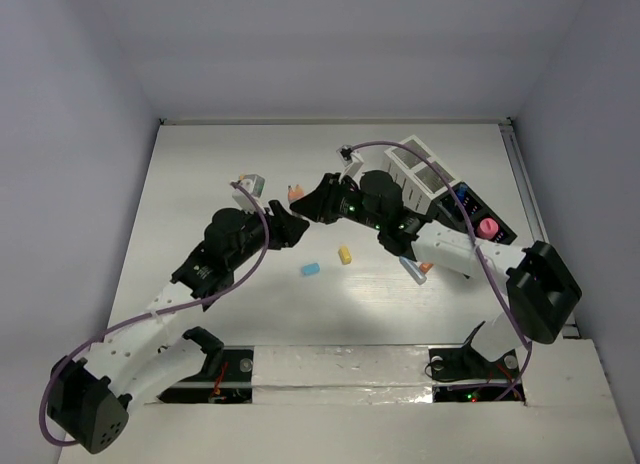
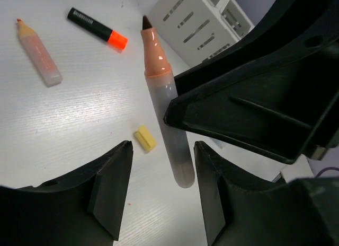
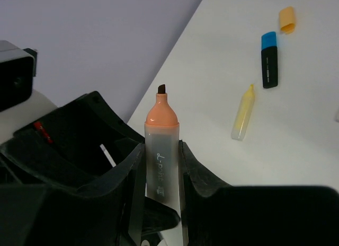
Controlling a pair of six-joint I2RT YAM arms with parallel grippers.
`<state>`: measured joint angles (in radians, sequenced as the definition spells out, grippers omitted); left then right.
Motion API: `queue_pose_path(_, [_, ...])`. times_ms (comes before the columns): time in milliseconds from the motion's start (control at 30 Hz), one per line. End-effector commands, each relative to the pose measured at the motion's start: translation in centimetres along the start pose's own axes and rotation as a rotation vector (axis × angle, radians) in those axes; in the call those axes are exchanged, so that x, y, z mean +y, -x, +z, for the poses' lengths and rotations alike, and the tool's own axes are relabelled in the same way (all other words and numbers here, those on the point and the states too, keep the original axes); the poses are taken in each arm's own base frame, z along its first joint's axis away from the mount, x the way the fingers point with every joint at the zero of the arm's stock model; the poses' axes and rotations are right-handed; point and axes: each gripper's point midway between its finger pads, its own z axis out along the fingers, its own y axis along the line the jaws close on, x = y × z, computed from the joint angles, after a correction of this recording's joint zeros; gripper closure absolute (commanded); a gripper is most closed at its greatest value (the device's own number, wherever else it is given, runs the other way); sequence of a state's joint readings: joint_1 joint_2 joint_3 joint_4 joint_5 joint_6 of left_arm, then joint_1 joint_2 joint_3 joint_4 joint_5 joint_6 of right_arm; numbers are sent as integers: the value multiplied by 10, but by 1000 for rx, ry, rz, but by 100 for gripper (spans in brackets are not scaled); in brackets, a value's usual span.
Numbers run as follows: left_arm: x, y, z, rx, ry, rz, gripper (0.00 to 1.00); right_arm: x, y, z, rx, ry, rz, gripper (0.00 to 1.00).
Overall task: Sort the stationery into containers
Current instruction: Pick up the pen from the center of the board.
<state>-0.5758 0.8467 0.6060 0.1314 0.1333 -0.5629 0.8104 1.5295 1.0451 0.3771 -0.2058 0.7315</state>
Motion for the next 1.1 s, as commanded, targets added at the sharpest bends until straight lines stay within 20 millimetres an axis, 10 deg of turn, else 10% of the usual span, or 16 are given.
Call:
queue_pose_path(0, [-11,13,5,-48,-15,11,54,28,21,-5,-82,64,-15,84])
queue_pose_path(633, [-6,18,10,-114,55,26,100,23,-4,-7,-53,11,-10,83])
queue_pose_path(867, [-3,25,-9,-153,81,48,100,11,1,-21,-103,-60,-1,80])
queue_pose_path(967, [-5,31,-22,-174,73,64,100,5,8,-32,-135,-104,-18,72])
queue_pose_path(1067, [-13,31,-28,-155,38,80,100,5,8,-40,-125,-120,-37,42])
